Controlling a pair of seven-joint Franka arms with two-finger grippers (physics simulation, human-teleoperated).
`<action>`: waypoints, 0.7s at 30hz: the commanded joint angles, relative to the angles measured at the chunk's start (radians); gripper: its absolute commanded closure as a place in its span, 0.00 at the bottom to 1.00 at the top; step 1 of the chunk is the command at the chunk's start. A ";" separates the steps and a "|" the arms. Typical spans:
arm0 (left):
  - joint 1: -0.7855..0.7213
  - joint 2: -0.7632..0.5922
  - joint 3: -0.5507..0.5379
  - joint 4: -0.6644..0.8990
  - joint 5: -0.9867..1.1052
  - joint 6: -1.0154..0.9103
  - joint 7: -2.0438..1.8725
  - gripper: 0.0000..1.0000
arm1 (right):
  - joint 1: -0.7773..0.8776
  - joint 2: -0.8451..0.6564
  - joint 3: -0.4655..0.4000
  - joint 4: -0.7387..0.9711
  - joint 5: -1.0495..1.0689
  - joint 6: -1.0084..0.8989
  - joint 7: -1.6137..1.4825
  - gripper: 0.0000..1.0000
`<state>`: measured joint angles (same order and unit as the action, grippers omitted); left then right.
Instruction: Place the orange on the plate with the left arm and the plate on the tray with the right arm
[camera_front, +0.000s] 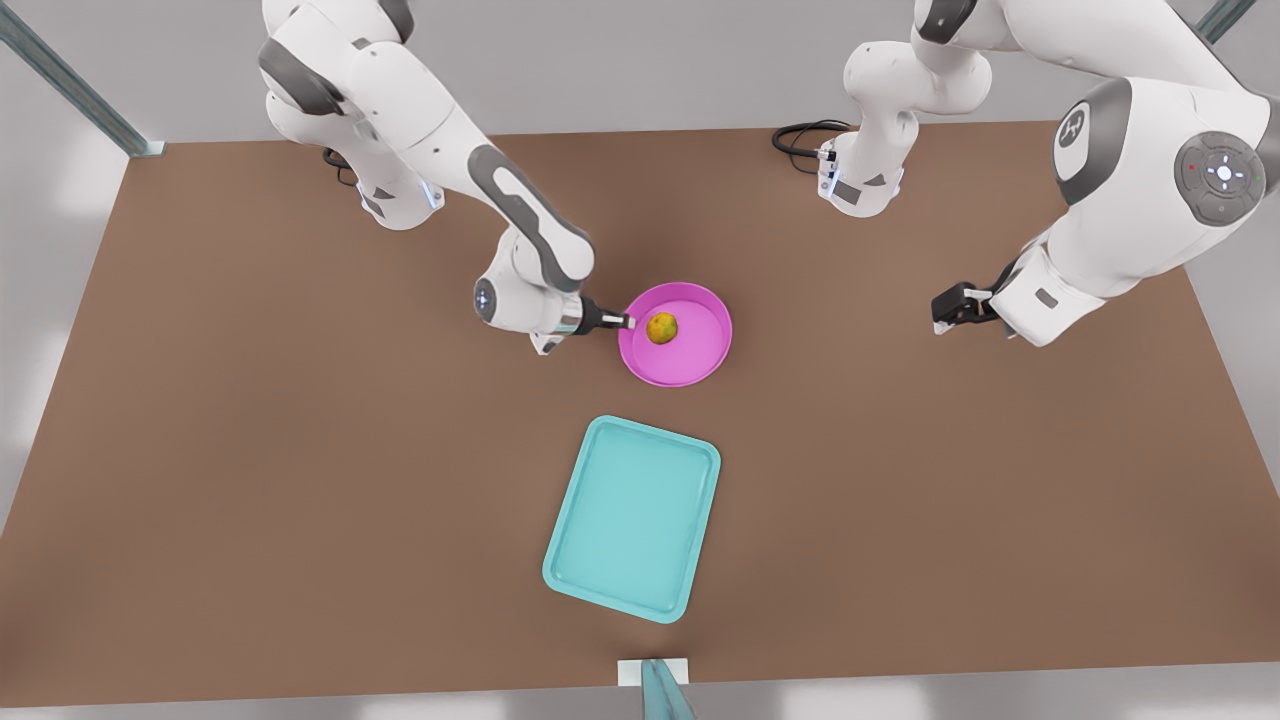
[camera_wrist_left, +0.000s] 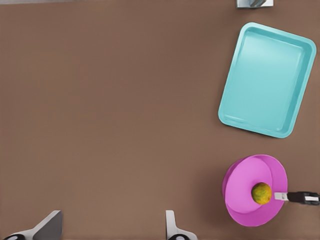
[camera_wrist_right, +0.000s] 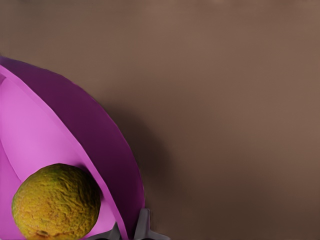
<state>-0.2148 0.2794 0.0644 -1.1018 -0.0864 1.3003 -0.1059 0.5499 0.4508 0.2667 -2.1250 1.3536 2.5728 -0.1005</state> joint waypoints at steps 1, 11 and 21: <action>0.000 -0.002 0.000 0.000 0.001 0.002 0.005 0.00 | -0.015 0.000 -0.004 0.017 -0.007 0.000 0.007 0.79; 0.000 -0.002 -0.002 -0.003 -0.001 0.002 0.005 0.00 | -0.119 0.074 -0.098 0.183 -0.010 0.000 0.005 0.79; 0.000 -0.002 -0.006 -0.001 -0.009 -0.001 0.003 0.00 | -0.119 0.310 -0.170 0.493 -0.097 0.001 0.008 0.79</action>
<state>-0.2149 0.2789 0.0577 -1.1042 -0.0942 1.2998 -0.1030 0.4308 0.7531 0.0977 -1.6429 1.2869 2.5748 -0.1093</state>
